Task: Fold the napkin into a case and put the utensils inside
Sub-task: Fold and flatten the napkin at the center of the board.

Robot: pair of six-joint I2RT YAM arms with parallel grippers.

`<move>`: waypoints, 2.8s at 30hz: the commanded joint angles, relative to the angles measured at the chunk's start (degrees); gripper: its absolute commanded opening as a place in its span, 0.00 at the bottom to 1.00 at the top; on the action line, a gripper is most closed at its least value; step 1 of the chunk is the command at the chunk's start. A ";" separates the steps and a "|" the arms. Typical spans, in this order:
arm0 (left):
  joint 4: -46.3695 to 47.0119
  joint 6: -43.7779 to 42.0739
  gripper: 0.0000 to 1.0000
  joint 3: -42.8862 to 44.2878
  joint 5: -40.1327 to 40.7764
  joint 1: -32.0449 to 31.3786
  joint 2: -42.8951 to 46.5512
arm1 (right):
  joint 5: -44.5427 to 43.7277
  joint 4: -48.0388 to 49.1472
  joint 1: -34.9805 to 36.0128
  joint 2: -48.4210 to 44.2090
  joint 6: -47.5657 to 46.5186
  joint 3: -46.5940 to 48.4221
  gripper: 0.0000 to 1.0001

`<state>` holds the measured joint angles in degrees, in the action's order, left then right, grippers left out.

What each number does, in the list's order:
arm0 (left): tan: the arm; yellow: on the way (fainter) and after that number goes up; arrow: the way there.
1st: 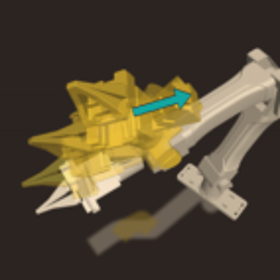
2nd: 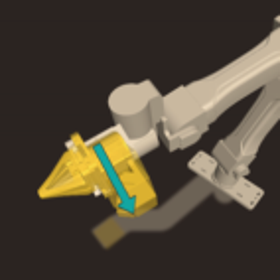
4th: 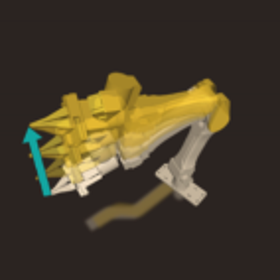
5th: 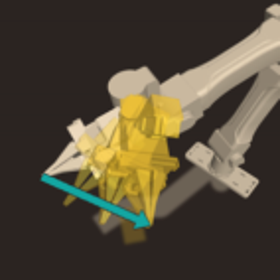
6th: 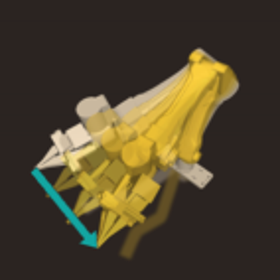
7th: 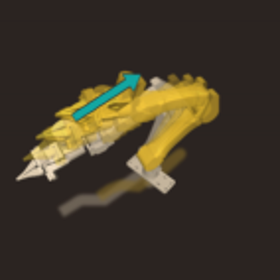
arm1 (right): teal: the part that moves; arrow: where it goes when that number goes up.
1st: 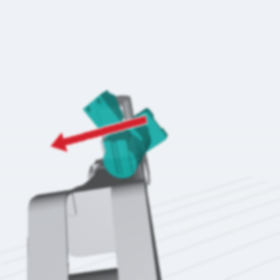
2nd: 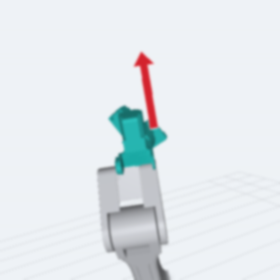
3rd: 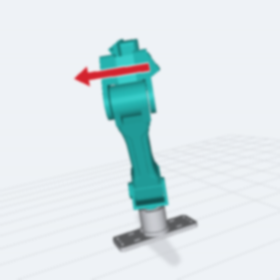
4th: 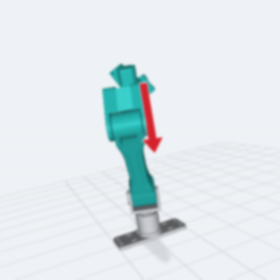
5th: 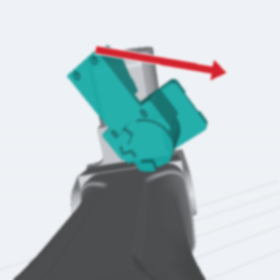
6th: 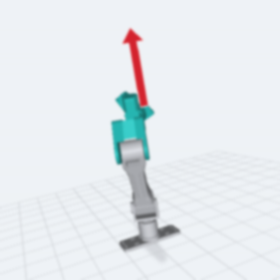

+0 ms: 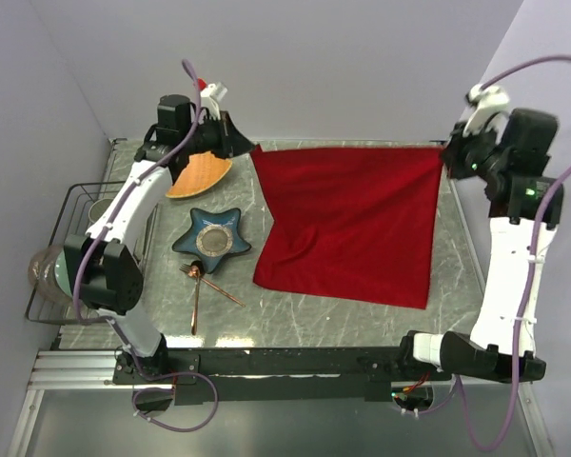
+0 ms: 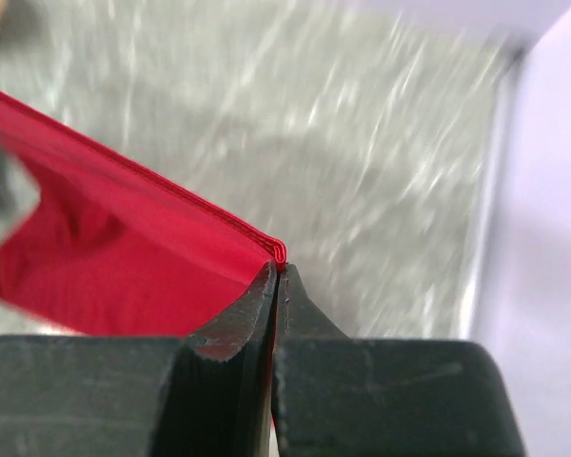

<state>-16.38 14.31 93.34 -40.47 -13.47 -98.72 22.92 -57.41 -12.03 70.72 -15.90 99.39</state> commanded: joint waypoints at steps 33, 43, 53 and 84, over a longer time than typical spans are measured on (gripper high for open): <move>-16.31 51.60 0.01 22.48 25.26 -5.86 15.50 | -12.98 0.45 -0.18 -10.87 9.66 24.19 0.00; -19.91 55.82 0.01 25.40 35.80 -7.88 1.09 | -24.50 16.17 -0.19 -6.04 4.39 -4.69 0.00; -1.65 61.64 0.01 26.54 40.21 -11.13 -20.01 | -23.09 40.17 -0.36 4.68 -0.26 -24.15 0.00; -10.78 23.54 0.54 -9.94 20.98 -7.63 -2.98 | -11.23 23.04 -0.45 -1.37 -27.78 -53.33 0.00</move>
<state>-24.16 54.08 82.17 -12.01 -23.59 -106.54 10.31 -32.29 -12.16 70.72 -37.30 49.12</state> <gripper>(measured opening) 0.479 0.009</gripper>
